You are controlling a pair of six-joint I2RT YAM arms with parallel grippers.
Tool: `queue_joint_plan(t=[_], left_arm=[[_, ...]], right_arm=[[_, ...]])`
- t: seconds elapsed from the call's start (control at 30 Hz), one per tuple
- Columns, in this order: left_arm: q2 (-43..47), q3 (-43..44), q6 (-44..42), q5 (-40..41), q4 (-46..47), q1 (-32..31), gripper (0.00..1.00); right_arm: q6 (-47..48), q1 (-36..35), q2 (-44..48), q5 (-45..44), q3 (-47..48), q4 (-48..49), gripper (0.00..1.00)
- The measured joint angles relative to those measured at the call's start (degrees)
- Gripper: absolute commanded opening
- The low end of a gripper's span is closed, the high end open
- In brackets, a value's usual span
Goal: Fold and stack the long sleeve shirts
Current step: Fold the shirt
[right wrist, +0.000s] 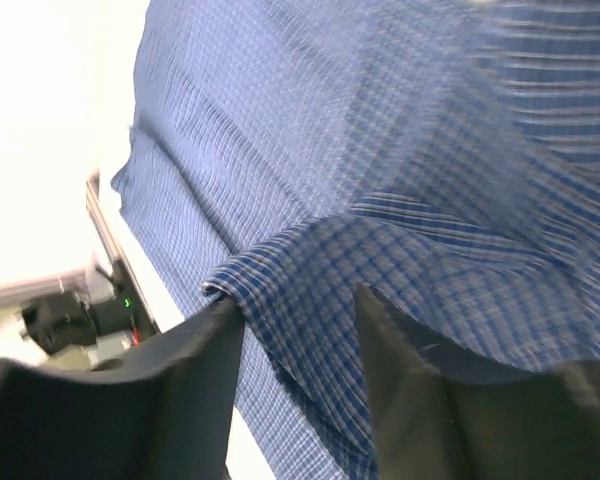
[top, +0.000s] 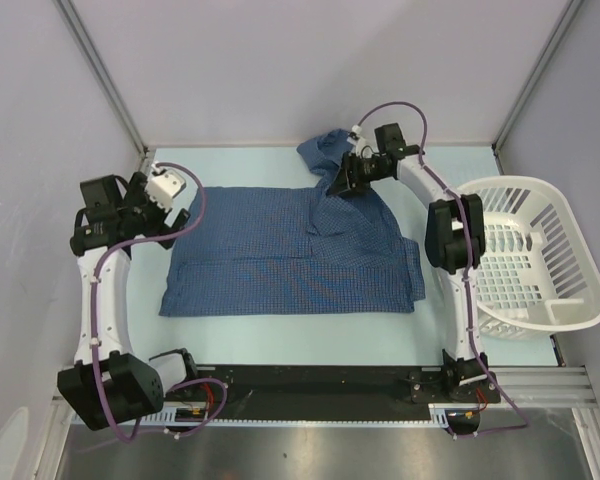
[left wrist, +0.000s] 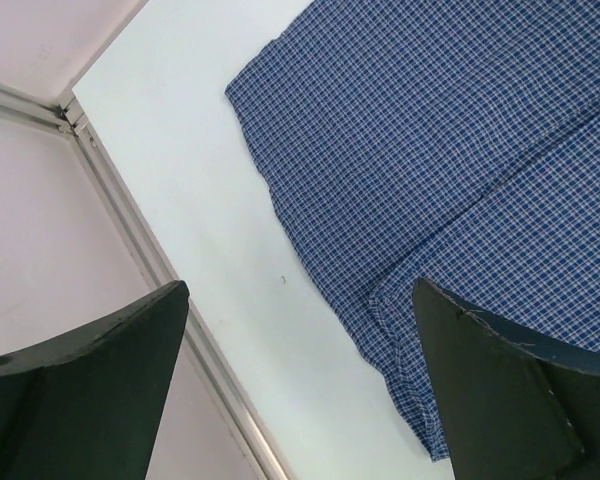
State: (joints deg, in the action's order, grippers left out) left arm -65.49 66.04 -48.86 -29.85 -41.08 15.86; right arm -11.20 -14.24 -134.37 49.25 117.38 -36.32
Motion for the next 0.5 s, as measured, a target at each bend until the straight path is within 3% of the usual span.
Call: queue_joint_plan(t=[0.13, 0.2, 0.4, 0.43, 0.5], left_arm=[[0.04, 0.0, 1.68, 0.59, 0.33, 0.0, 0.95], [0.04, 0.0, 3.04, 0.52, 0.33, 0.0, 0.93], [0.11, -1.22, 6.27, -2.27, 0.83, 0.0, 0.97], [0.22, -1.84, 6.56, -2.75, 0.92, 0.0, 0.98], [0.76, -3.5, 7.02, -3.85, 1.01, 0.0, 0.99]], right_arm=[[4.0, -2.54, 3.52, 2.45, -6.19, 1.27, 0.1], [7.82, -4.96, 7.34, 2.38, -11.85, 0.7, 0.01], [23.08, -15.98, 19.74, -2.45, -25.64, -2.25, 0.0], [25.4, -17.68, 21.79, -3.61, -28.22, -2.4, 0.03], [30.27, -21.42, 26.64, -6.71, -34.71, -2.73, 0.21]])
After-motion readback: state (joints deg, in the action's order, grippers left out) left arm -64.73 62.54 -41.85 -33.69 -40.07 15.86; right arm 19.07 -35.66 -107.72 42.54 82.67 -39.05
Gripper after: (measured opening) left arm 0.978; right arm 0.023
